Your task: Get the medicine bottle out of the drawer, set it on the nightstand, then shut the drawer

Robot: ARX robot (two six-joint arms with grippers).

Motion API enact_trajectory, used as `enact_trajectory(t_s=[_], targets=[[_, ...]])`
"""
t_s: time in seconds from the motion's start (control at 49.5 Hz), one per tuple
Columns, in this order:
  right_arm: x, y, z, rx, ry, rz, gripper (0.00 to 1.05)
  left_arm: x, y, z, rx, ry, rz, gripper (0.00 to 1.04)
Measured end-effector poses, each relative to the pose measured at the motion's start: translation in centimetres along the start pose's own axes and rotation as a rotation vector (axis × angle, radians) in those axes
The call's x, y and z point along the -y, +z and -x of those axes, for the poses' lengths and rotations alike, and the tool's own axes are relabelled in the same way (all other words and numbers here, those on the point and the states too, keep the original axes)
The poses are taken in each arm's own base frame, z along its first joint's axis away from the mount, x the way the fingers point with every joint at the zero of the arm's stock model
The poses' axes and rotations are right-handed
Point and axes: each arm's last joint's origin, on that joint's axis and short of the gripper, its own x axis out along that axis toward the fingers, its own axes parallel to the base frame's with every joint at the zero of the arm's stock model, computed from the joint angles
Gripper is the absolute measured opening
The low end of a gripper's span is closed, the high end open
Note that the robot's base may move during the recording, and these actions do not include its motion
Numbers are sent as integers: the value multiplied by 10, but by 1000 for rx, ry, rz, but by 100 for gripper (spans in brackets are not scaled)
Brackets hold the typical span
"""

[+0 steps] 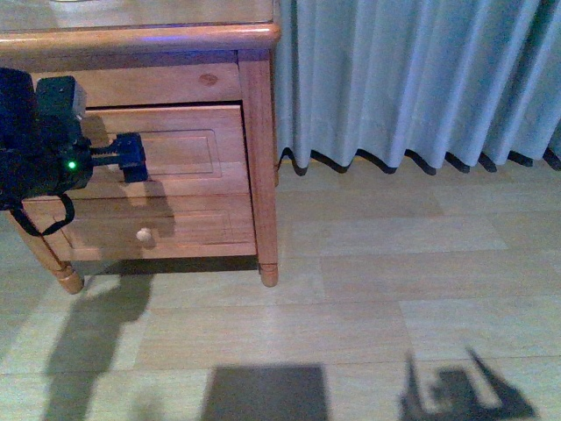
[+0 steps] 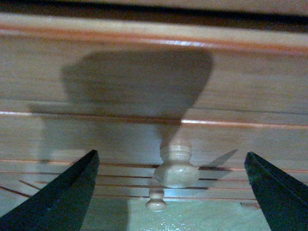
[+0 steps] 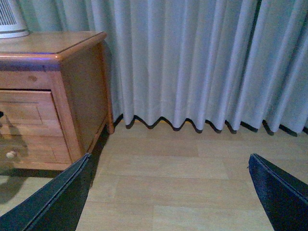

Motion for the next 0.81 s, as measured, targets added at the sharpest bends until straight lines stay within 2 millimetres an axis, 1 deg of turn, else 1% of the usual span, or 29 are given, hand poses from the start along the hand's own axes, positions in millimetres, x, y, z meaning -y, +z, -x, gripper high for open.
enact_trajectory(t_s=[0.02, 0.061, 0.121, 0.303, 0.364, 0.444, 0.525, 0.586, 0.687, 0.707, 0.747, 0.808], targets=[[0, 0, 0, 0, 0, 0, 98, -1, -1, 0, -3, 1, 0, 100], [0, 0, 0, 0, 0, 0, 98, -1, -4, -1, -9, 1, 1, 98], [0, 0, 0, 0, 0, 0, 98, -1, -7, -2, -16, 1, 2, 98], [0, 0, 0, 0, 0, 0, 98, 0, -9, -3, -19, -1, 1, 98], [0, 0, 0, 0, 0, 0, 98, 1, -9, -3, -20, -3, 1, 86], [0, 0, 0, 0, 0, 0, 98, 1, -9, -3, -20, -4, 1, 76], [0, 0, 0, 0, 0, 0, 98, 1, -9, -4, -18, -4, 1, 62], [0, 0, 0, 0, 0, 0, 98, 1, -8, -4, -18, -4, 1, 55], [0, 0, 0, 0, 0, 0, 98, 1, -8, -4, -18, -3, 1, 39], [0, 0, 0, 0, 0, 0, 98, 1, -8, -4, -18, -4, 1, 37], [0, 0, 0, 0, 0, 0, 98, 1, -8, -4, -18, -7, 1, 30], [0, 0, 0, 0, 0, 0, 98, 1, -8, -4, -18, -6, 1, 26]])
